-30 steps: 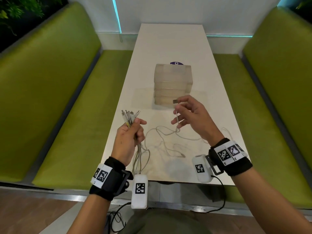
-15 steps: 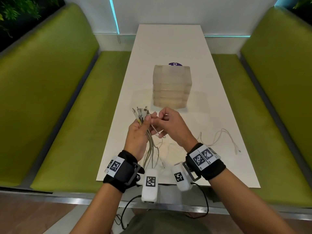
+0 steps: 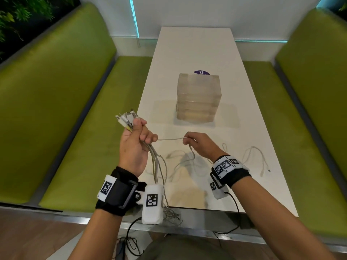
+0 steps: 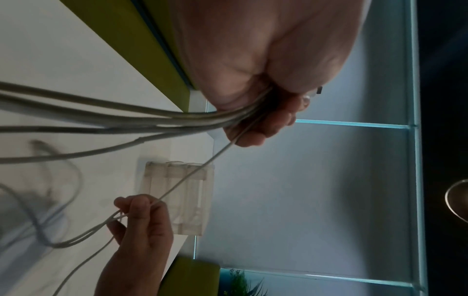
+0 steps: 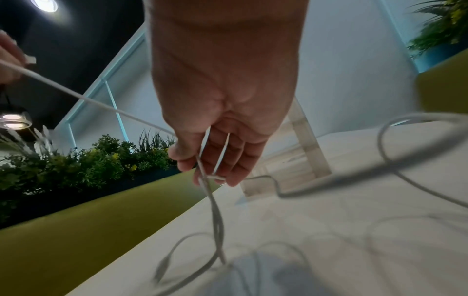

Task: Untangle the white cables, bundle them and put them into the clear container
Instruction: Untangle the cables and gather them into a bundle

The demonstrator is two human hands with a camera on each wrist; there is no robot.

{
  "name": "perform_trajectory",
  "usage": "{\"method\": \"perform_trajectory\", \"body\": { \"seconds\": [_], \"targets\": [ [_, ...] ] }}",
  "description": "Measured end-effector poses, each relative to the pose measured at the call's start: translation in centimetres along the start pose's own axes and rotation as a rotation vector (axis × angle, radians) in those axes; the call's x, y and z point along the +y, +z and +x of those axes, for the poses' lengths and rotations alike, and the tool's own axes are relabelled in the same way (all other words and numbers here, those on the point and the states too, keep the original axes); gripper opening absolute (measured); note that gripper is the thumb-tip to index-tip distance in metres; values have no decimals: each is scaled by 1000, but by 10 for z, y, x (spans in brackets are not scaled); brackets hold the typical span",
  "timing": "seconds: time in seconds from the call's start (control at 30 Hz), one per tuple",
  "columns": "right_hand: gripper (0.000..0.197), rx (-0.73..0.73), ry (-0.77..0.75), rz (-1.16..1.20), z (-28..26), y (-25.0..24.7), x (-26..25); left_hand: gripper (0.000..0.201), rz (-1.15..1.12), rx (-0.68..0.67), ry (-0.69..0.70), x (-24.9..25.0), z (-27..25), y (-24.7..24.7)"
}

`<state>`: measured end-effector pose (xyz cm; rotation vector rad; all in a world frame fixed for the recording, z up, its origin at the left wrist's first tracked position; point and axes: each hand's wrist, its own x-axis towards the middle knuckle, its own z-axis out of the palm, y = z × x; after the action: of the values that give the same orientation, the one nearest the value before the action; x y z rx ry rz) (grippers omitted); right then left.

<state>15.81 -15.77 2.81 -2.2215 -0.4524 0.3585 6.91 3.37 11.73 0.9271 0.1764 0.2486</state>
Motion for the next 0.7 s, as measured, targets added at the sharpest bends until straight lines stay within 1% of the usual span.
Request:
{"method": "perform_trajectory", "body": {
  "seconds": [0.13,0.2,0.27,0.33,0.4,0.43,0.5,0.57,0.6,0.7],
  "targets": [
    [23,37,5,-53,17,3,-9,22,8,-24,20,3,-1,-1],
    [27,61,17,-8,23,0,-12,23,29,6,27,4,0,-3],
    [29,63,-8,47,24,-2,-19,25,65,58,20,2,3,-7],
    [31,58,-42,88,19,-4,-28,26,112,91,-13,-4,6,-10],
    [36,35,-83,126,13,-6,-39,26,185,97,-49,-12,7,-12],
    [38,25,-114,105,10,-6,-43,25,231,85,-70,-17,6,-12],
    [37,14,-205,-31,8,-4,-50,23,339,39,-115,-25,4,-11],
    [29,13,-292,-200,8,0,-56,30,443,-7,-157,-31,1,-8],
    [24,16,-312,-273,8,0,-59,32,487,-13,-170,-33,1,-7],
    [25,65,-354,-385,6,1,-60,20,600,29,-174,-34,5,-7]
  ]
}}
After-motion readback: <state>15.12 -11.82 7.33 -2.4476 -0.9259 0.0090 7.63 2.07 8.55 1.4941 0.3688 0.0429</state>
